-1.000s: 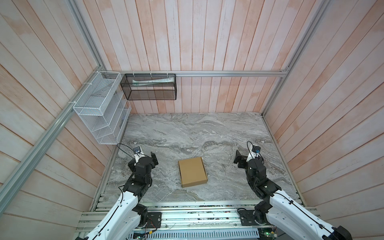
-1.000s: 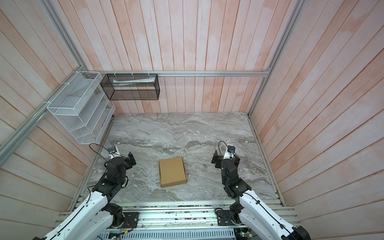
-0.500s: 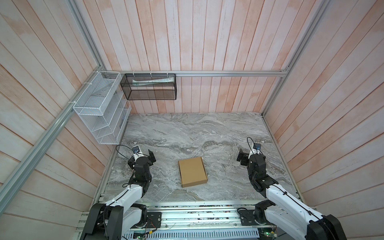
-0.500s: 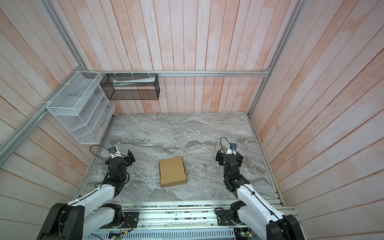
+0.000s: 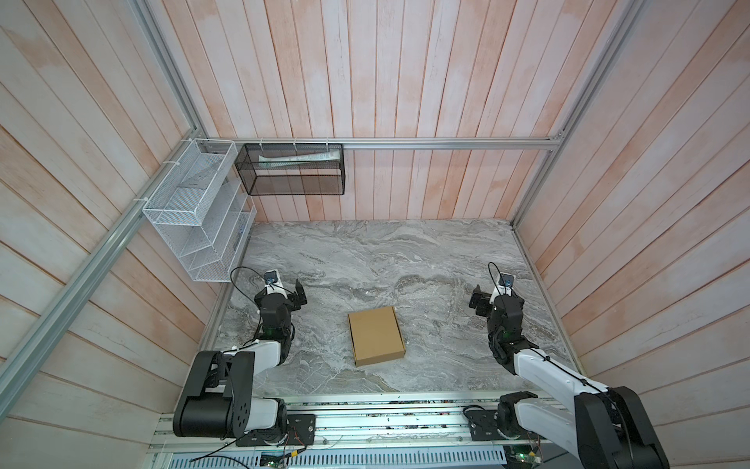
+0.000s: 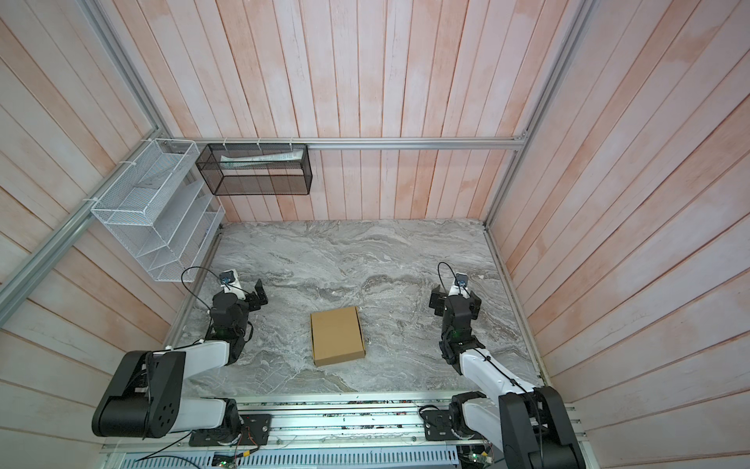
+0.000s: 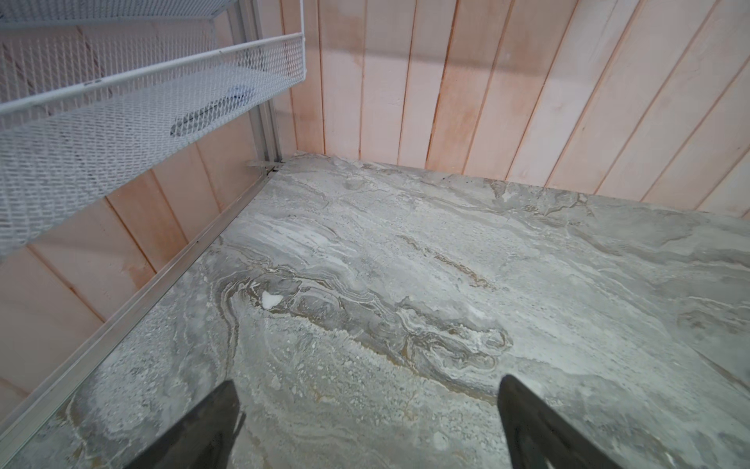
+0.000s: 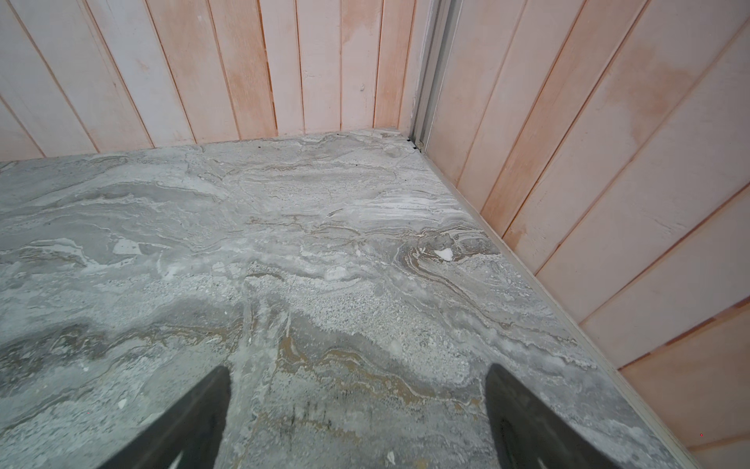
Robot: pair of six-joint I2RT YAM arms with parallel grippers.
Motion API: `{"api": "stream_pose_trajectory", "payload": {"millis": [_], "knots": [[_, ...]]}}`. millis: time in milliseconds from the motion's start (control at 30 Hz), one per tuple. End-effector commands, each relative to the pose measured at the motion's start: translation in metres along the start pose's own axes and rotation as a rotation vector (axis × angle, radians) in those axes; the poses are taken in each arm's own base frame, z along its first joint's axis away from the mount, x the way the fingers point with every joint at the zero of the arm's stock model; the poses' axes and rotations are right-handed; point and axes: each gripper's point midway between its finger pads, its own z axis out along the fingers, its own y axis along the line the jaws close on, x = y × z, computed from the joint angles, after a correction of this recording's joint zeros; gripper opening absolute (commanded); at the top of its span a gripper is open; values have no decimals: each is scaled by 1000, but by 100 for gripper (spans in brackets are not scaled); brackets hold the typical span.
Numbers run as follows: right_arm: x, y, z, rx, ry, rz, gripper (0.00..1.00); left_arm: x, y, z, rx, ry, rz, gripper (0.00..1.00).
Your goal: Fold the paper box
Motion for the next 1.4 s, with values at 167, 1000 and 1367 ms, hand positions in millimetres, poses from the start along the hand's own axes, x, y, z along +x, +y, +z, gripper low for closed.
{"api": "stream_pose_trajectory", "payload": {"millis": [167,1000,1367], "knots": [[-10,-8,10,-35,-91,-8,98,-10,-10,-4,91,-124,43,100],[4,-10,41,-101,-152,24,98,1,-9,7,95,-93,40,100],[4,-9,40,-104,-147,13,98,0,-9,7,95,-95,40,100]]}}
